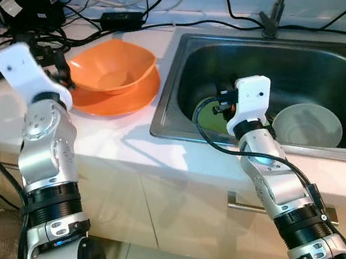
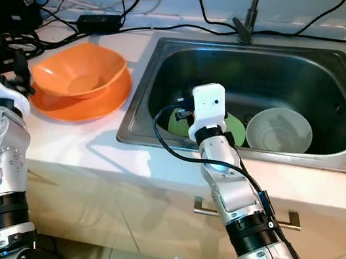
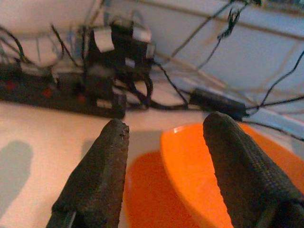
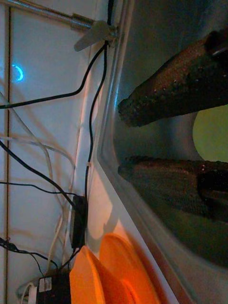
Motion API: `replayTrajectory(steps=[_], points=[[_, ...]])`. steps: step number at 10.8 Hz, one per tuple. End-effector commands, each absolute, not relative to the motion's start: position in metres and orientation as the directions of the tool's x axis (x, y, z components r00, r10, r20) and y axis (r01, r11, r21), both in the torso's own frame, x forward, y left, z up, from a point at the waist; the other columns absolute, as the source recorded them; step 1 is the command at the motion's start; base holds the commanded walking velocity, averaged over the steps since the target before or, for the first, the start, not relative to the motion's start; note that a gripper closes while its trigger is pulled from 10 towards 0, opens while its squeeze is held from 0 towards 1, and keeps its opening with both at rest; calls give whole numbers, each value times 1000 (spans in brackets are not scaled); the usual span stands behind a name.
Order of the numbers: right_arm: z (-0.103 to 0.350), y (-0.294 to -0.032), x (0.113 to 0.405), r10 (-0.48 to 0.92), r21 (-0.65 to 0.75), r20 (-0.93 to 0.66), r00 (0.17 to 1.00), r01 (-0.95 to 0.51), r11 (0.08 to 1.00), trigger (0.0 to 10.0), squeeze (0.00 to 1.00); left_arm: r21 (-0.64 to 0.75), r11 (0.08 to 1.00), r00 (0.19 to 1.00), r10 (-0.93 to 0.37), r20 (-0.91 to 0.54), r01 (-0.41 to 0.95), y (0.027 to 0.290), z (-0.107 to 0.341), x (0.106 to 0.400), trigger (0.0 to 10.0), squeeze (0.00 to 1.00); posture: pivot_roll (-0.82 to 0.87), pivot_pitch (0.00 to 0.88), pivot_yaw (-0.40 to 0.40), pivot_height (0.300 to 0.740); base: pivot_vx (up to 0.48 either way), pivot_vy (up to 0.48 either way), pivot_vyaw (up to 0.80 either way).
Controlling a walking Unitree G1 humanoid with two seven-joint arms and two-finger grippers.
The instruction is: Kitchen organization
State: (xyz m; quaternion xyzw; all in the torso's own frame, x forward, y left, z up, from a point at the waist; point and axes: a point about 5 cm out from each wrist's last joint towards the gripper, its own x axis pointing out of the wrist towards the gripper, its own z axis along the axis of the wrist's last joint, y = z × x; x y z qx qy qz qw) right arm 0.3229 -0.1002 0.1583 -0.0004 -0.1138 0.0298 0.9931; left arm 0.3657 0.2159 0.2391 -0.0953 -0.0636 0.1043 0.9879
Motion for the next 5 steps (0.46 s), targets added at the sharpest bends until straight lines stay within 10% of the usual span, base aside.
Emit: replayTrajectory(steps=[1, 5], points=[[158, -101, 325, 51, -15, 216, 975, -49, 999, 10000, 0, -255, 948, 976, 211, 46, -193, 212, 236, 369, 10000, 0, 61, 83, -66, 740, 0, 0, 0], [158, -102, 325, 47, -14, 211, 976, -45, 999, 10000, 0, -384, 907, 985, 156, -79, -174, 198, 220, 373, 10000, 0, 53, 87, -63, 740, 0, 0, 0]])
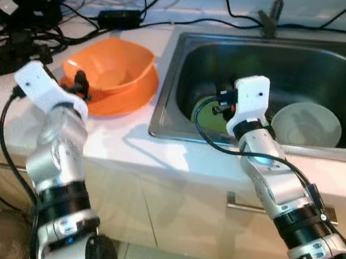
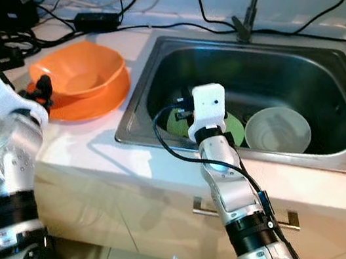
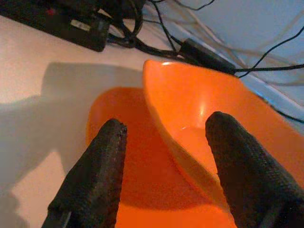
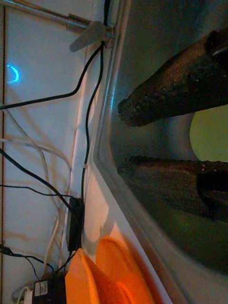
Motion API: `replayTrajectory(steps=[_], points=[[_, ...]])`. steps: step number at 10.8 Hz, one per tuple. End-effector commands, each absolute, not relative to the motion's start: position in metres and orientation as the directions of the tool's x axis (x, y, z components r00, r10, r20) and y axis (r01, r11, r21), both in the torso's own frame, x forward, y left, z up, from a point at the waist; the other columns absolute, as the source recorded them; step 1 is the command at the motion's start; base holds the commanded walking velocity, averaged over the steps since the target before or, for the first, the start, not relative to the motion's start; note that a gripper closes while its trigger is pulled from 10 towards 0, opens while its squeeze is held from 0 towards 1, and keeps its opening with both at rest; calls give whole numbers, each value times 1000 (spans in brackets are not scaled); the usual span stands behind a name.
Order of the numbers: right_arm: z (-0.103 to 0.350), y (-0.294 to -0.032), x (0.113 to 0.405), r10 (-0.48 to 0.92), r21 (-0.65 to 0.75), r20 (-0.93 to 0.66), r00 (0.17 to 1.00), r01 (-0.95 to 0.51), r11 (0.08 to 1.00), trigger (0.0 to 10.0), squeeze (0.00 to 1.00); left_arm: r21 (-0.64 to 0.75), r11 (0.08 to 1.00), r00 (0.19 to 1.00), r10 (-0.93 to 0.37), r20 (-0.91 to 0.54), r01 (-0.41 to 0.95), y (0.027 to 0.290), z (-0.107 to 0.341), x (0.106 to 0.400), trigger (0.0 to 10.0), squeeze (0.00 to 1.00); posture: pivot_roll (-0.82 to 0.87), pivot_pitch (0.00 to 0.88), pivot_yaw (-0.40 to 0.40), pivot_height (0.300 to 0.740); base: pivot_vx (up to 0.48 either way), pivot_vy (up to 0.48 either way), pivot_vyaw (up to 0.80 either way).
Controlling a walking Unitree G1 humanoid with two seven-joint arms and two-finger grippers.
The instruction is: Kitchen organization
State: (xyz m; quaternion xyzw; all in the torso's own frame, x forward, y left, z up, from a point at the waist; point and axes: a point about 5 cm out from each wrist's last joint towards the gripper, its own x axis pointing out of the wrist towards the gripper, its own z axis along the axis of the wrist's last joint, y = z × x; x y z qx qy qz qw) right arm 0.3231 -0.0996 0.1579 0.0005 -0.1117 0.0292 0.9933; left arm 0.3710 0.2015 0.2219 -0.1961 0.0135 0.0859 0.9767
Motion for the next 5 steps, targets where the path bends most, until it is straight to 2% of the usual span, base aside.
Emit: replayTrajectory(steps=[1, 5], points=[[158, -101, 325, 48, -14, 210, 976, -46, 999, 10000, 0, -406, 898, 985, 144, -94, -170, 195, 219, 373, 10000, 0, 53, 87, -61, 740, 0, 0, 0], [158, -101, 325, 50, -18, 209, 977, -47, 999, 10000, 0, -545, 824, 981, 61, -185, -154, 182, 209, 379, 10000, 0, 43, 75, -53, 740, 0, 0, 0]])
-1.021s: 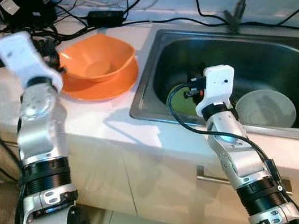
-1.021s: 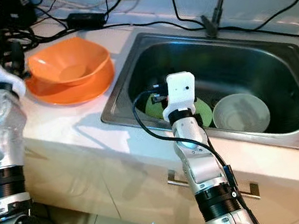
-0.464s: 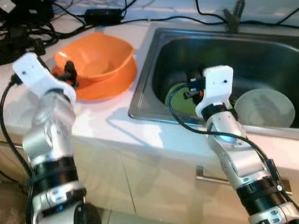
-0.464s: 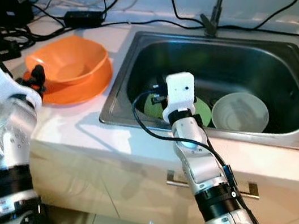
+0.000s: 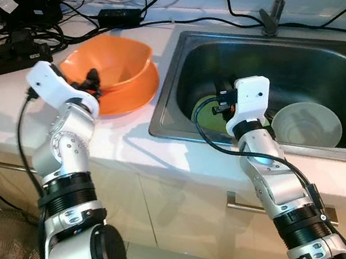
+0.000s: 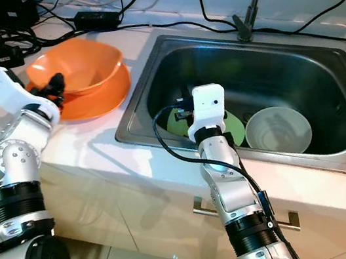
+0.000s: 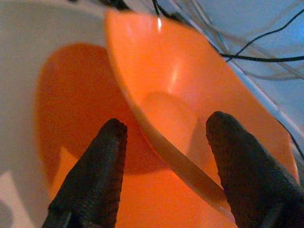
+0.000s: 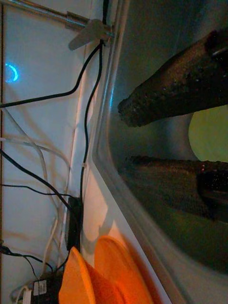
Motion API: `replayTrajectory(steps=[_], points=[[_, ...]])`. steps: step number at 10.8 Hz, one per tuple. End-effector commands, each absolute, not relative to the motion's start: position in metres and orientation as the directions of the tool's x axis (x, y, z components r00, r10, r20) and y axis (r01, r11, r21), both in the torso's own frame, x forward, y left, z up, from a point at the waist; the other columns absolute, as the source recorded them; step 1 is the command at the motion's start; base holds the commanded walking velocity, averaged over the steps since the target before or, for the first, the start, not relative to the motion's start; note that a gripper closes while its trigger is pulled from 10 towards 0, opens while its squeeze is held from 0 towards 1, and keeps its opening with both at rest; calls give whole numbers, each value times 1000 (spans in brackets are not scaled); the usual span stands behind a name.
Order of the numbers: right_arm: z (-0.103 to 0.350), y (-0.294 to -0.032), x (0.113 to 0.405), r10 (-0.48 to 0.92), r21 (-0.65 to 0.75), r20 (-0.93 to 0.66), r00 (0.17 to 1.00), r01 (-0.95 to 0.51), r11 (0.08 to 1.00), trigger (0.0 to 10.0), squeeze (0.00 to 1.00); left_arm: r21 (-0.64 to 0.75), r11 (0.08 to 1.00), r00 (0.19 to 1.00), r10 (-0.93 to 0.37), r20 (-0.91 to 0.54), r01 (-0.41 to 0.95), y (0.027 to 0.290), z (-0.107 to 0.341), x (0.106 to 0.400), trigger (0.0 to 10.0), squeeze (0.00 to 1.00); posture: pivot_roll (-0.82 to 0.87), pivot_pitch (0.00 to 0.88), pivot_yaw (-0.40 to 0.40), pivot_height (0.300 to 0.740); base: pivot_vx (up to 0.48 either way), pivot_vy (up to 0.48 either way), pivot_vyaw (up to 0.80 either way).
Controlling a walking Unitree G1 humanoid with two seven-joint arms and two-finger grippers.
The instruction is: Kitchen organization
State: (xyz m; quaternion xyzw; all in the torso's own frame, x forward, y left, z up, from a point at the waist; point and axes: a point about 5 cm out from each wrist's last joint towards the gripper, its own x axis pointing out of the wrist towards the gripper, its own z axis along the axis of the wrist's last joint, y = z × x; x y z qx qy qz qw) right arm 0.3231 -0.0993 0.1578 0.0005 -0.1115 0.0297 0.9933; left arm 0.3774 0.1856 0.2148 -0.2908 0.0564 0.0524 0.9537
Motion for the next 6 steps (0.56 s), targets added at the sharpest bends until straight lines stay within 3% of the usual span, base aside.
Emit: replayTrajectory(steps=[1, 2, 3, 4, 6], points=[[157, -101, 325, 50, -19, 208, 977, -47, 999, 10000, 0, -555, 817, 980, 54, -191, -154, 180, 207, 379, 10000, 0, 43, 73, -53, 740, 0, 0, 0], [157, -101, 325, 51, -20, 206, 977, -48, 999, 10000, 0, -574, 805, 978, 35, -207, -150, 177, 203, 378, 9961, 0, 43, 70, -53, 740, 0, 0, 0], [156, -101, 325, 58, -25, 198, 978, -54, 998, 10000, 0, -590, 793, 976, 23, -219, -151, 173, 200, 378, 7216, 0, 41, 66, -56, 740, 0, 0, 0], [155, -101, 324, 62, -27, 196, 979, -58, 998, 10000, 0, -615, 774, 974, 10, -226, -150, 166, 197, 377, 0, 0, 37, 64, -59, 740, 0, 0, 0], [155, -101, 324, 64, -32, 193, 979, -59, 998, 10000, 0, -623, 770, 973, -10, -232, -141, 159, 194, 376, 0, 0, 33, 62, -62, 740, 0, 0, 0]])
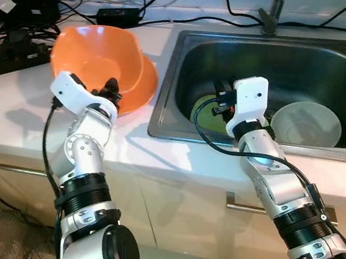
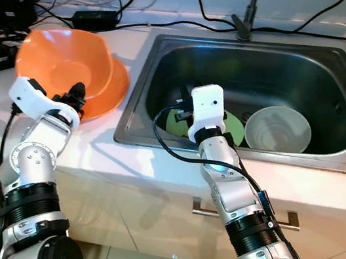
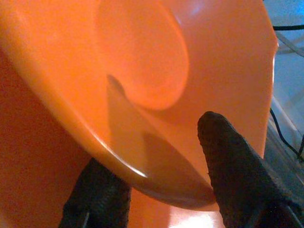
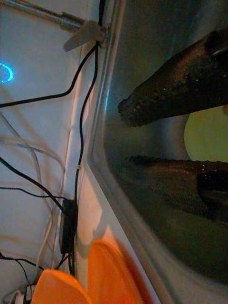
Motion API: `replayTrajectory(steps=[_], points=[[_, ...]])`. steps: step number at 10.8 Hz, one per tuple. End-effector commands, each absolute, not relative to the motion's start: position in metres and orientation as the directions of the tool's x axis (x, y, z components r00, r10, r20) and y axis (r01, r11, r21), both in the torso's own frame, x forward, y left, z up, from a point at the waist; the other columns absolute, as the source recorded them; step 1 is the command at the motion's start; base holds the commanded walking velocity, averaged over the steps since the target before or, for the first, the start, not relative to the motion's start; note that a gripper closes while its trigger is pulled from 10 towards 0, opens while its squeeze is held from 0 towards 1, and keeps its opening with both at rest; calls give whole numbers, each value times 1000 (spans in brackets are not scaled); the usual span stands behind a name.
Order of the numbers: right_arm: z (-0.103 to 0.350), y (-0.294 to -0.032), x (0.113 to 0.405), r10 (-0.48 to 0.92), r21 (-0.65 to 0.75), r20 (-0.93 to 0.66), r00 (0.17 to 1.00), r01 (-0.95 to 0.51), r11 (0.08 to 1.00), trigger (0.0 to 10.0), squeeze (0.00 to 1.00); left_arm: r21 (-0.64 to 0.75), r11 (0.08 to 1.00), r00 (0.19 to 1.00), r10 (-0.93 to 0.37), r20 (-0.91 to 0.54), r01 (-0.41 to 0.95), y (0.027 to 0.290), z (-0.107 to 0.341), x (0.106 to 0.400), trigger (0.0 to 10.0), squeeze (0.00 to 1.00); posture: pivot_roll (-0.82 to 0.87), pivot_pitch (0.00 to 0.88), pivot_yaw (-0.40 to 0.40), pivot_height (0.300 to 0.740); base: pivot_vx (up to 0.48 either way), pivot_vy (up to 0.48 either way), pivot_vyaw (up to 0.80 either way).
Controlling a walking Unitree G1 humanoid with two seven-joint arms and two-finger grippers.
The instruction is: Kitchen organization
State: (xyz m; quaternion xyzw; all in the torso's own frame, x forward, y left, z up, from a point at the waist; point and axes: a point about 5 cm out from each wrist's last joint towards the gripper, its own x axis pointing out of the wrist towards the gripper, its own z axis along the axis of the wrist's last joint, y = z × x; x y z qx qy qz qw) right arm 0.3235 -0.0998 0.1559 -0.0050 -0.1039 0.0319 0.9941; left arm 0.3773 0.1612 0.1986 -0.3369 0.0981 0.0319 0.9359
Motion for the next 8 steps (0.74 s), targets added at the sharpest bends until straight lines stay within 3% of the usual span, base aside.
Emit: replayTrajectory(steps=[1, 8], points=[[155, -101, 324, 66, -34, 193, 979, -60, 998, 10000, 0, -625, 768, 973, -9, -231, -141, 158, 194, 376, 0, 0, 34, 63, -64, 740, 0, 0, 0], [153, -100, 323, 75, -37, 176, 981, -69, 997, 10000, 0, -588, 796, 983, 47, -177, -144, 162, 201, 375, 0, 0, 35, 75, -71, 740, 0, 0, 0]])
